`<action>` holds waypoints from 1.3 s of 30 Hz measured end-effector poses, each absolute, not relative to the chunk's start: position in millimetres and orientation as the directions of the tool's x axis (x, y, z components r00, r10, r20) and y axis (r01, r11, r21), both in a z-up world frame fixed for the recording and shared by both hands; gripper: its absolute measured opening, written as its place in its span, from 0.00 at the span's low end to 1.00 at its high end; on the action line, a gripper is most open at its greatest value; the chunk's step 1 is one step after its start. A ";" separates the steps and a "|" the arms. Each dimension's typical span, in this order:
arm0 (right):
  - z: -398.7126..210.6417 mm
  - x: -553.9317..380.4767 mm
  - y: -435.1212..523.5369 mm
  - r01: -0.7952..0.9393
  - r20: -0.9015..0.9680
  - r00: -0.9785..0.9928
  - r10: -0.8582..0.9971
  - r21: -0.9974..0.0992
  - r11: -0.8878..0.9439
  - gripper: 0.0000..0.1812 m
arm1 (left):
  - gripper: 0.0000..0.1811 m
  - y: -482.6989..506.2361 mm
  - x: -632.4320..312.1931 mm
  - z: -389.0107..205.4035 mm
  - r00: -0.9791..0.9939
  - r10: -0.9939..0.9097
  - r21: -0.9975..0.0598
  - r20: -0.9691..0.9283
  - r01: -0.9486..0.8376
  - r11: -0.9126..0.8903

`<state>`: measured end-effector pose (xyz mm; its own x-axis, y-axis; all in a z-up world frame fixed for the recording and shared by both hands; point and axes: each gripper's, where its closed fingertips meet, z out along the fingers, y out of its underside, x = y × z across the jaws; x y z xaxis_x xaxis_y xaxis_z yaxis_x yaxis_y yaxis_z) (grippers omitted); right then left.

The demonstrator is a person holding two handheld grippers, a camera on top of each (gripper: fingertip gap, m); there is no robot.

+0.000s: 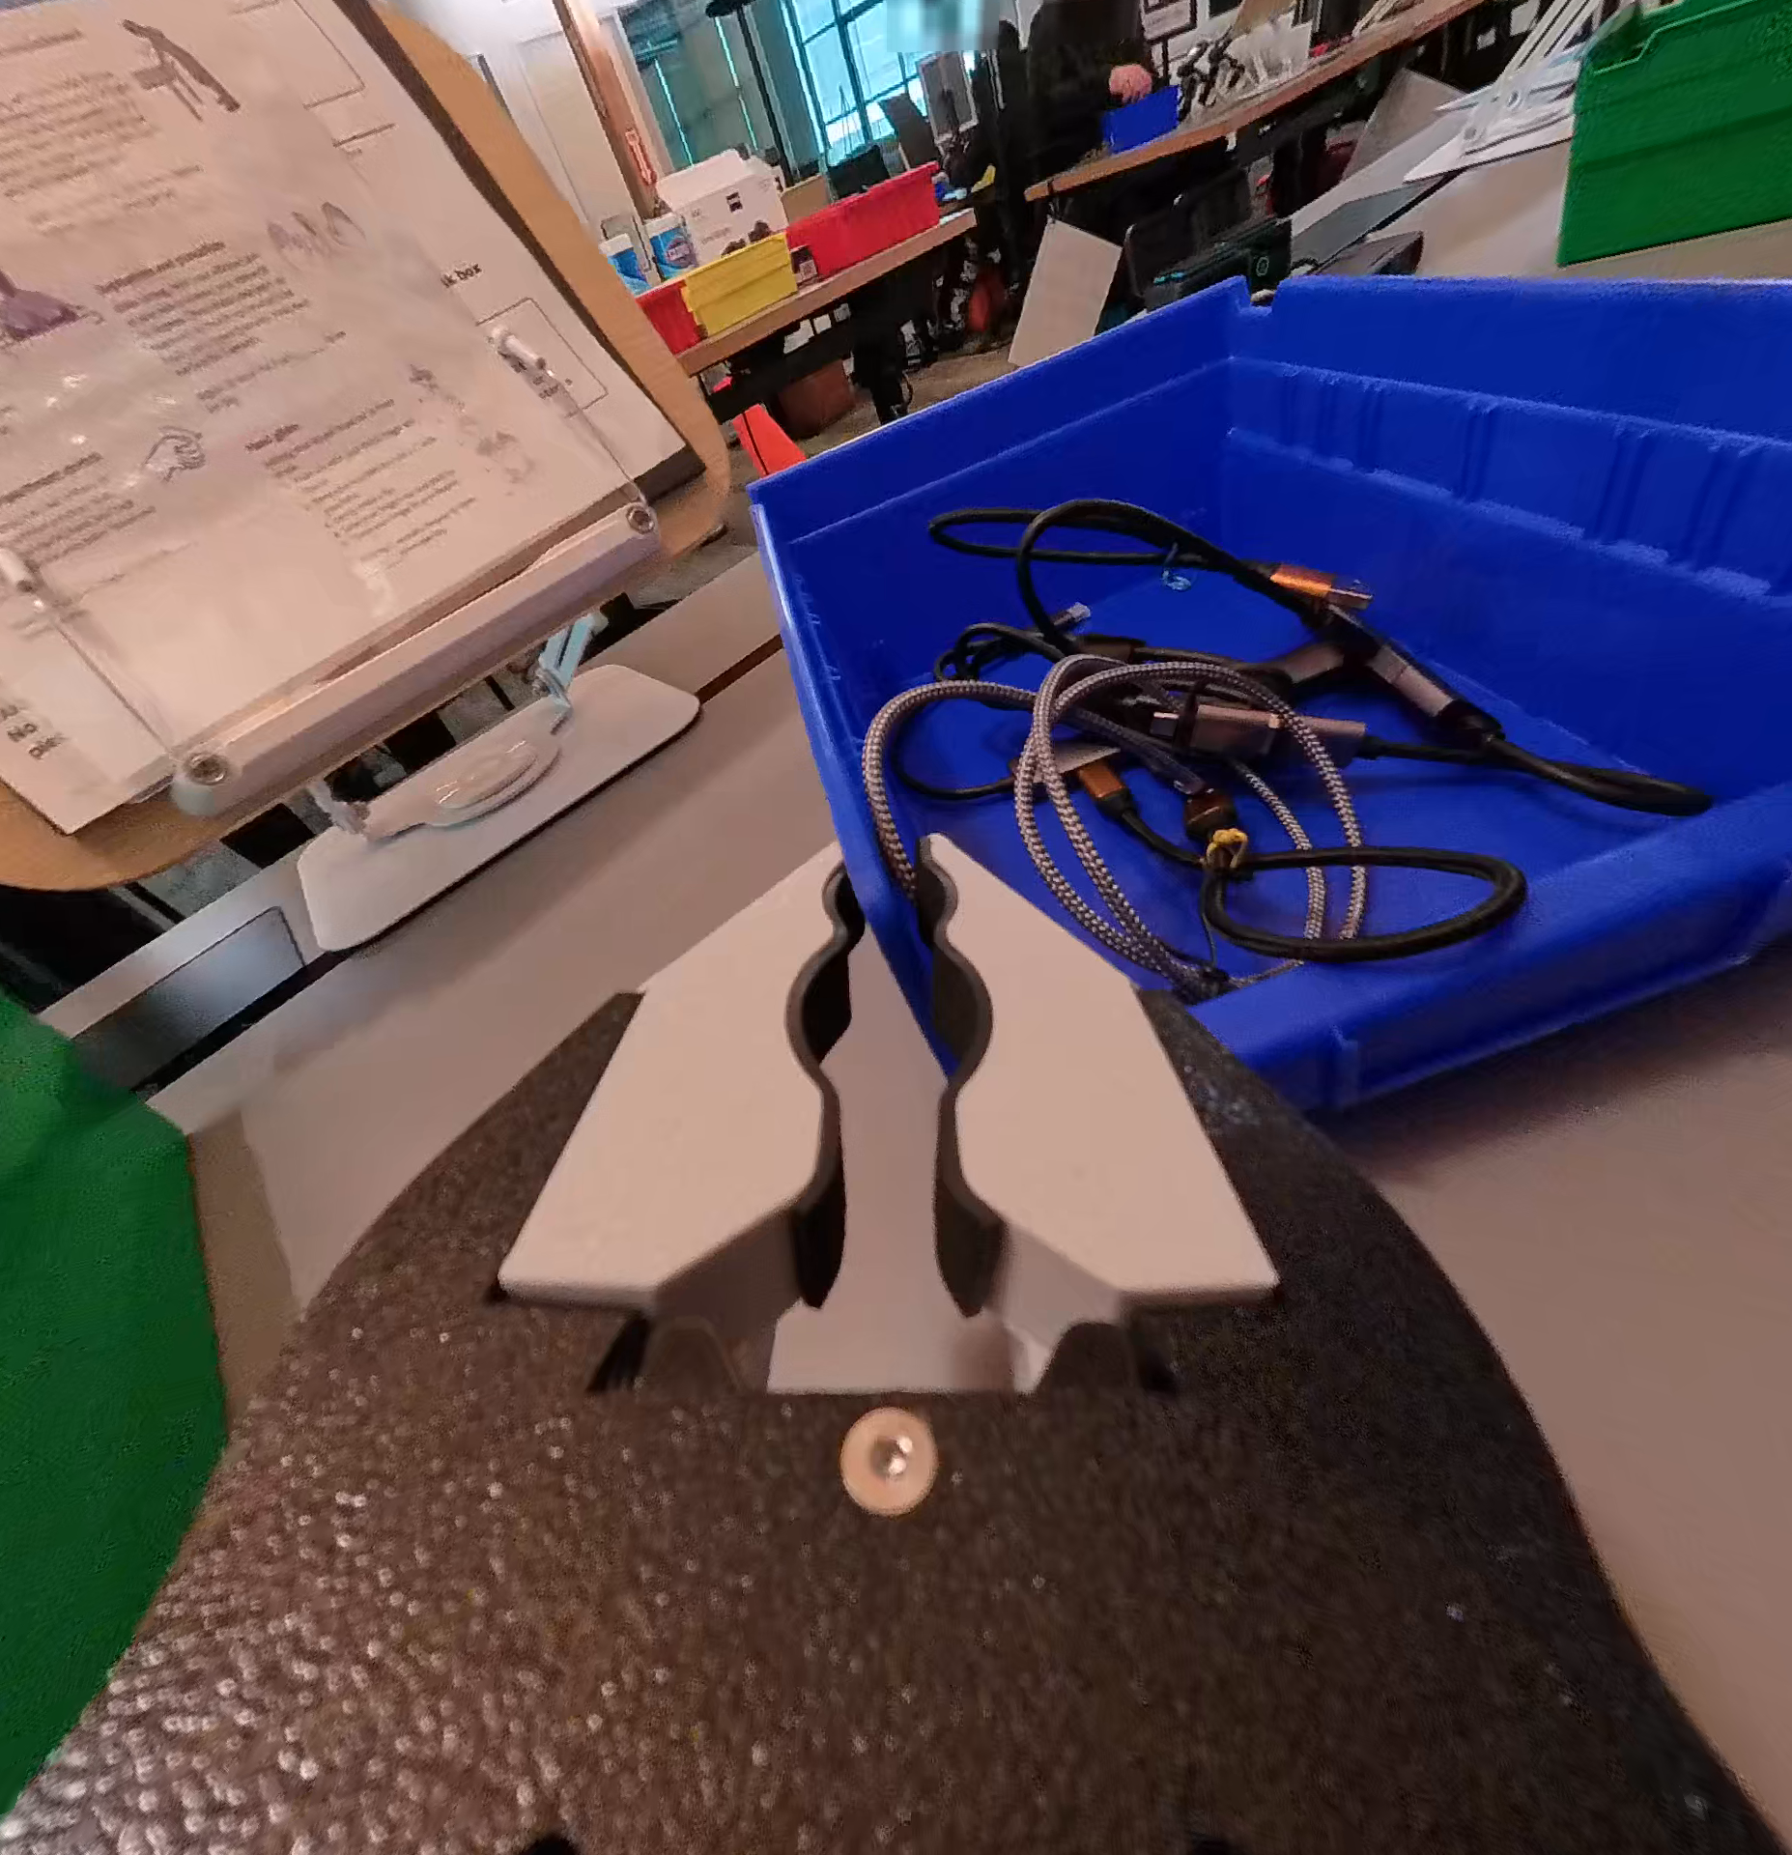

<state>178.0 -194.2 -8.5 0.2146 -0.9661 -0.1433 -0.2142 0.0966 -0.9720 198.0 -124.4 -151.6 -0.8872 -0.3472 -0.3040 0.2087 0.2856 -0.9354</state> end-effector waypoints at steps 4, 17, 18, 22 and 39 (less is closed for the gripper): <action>8.7 260.2 -118.6 -0.364 -0.263 0.405 -0.876 -0.925 0.110 0.59 | 0.04 -115.4 201.7 -151.3 -0.893 -0.342 -0.941 -0.292 0.204 0.270; -156.7 426.3 -12.6 -0.879 -0.440 0.208 -0.874 -0.476 0.030 0.47 | 0.04 -112.6 200.6 -147.6 -0.865 -0.337 -0.922 -0.372 0.301 0.245; -162.6 429.0 -12.6 -0.888 -0.420 0.195 -0.886 -0.459 0.022 0.46 | 0.04 -112.7 200.5 -147.6 -0.864 -0.337 -0.921 -0.374 0.302 0.246; -170.0 427.2 8.2 -0.922 -0.507 0.186 -0.842 -0.387 0.029 0.25 | 0.05 -112.7 200.3 -147.6 -0.861 -0.337 -0.918 -0.380 0.309 0.247; -151.8 428.1 22.8 -0.864 -0.391 0.261 -0.883 -0.502 -0.034 0.09 | 0.05 -114.2 201.0 -149.1 -0.837 -0.328 -0.893 -0.438 0.363 0.266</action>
<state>428.1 22.8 -151.8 0.2615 -0.8826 -0.3907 -0.8639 -0.0335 -0.5025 201.0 -114.2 -149.1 -0.8371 -0.3276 -0.4382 0.3632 0.2661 -0.8929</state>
